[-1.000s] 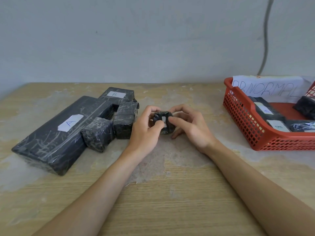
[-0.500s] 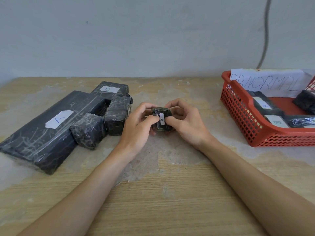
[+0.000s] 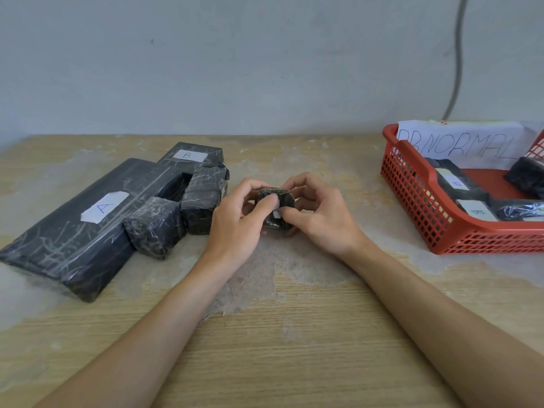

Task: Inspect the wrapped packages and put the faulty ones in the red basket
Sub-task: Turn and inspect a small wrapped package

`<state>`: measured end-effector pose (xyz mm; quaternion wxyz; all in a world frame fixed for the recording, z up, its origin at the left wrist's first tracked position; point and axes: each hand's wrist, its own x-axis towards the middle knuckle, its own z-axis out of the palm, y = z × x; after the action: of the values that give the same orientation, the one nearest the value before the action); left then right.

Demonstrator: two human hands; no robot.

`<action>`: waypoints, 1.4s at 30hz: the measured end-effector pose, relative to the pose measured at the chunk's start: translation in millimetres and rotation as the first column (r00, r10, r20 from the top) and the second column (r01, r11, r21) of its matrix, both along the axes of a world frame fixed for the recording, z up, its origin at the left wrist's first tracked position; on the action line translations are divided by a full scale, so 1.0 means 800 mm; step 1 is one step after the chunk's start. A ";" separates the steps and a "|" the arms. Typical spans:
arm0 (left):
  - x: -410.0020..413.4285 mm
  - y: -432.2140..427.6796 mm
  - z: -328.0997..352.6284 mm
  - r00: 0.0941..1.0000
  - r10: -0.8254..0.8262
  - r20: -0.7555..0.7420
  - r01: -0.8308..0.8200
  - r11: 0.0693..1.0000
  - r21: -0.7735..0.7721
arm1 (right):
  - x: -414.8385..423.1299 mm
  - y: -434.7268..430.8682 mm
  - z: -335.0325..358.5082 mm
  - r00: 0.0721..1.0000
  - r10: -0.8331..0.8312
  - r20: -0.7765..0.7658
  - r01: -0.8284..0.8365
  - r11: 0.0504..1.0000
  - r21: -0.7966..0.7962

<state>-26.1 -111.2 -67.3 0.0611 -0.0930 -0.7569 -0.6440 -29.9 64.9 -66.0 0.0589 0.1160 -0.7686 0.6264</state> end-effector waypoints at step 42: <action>0.003 0.001 0.007 0.996 -0.064 0.064 0.052 0.984 0.171 | 0.003 0.002 0.002 0.996 0.078 -0.038 -0.083 0.984 -0.156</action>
<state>-23.8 -110.0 -61.8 0.0239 -0.0870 -0.6982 -0.7102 -27.4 66.9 -64.8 0.0545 0.1517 -0.7103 0.6852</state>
